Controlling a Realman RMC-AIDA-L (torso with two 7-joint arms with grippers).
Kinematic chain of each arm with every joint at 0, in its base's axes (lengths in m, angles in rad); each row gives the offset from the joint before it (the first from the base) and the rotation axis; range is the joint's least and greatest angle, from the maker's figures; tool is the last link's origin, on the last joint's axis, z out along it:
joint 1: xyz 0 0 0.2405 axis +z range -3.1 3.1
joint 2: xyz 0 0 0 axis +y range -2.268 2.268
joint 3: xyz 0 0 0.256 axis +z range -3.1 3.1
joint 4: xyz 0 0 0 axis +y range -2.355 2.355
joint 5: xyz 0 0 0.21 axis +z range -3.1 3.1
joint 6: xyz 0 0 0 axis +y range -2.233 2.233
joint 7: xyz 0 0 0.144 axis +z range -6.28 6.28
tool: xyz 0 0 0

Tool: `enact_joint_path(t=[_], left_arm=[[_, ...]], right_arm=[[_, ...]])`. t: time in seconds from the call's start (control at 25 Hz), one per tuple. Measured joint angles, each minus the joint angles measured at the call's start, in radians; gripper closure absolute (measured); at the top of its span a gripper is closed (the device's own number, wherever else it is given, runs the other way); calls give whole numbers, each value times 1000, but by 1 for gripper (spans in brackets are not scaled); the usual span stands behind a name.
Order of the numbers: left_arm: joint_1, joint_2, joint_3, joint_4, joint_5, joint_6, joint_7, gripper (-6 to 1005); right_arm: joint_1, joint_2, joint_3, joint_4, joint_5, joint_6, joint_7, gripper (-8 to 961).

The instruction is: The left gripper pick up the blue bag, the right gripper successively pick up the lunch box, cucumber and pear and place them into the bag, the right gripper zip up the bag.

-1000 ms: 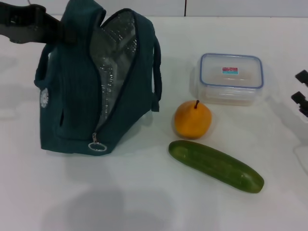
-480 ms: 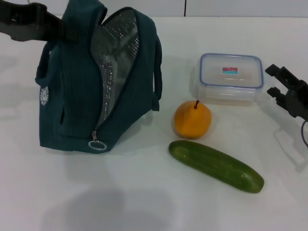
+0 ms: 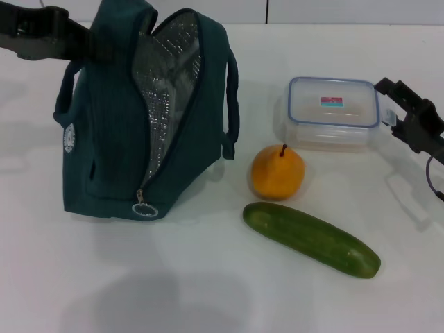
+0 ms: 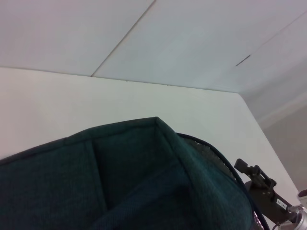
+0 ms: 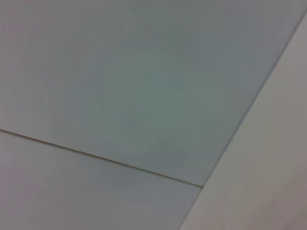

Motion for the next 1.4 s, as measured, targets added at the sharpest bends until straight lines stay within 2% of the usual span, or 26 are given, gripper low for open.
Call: enact_joint_path(t=[1.4], left_arm=[[4,-1,-3,1,-5,1,34,953]], right_arm=[[82,0,-5,-9,-1,112,-3,151]])
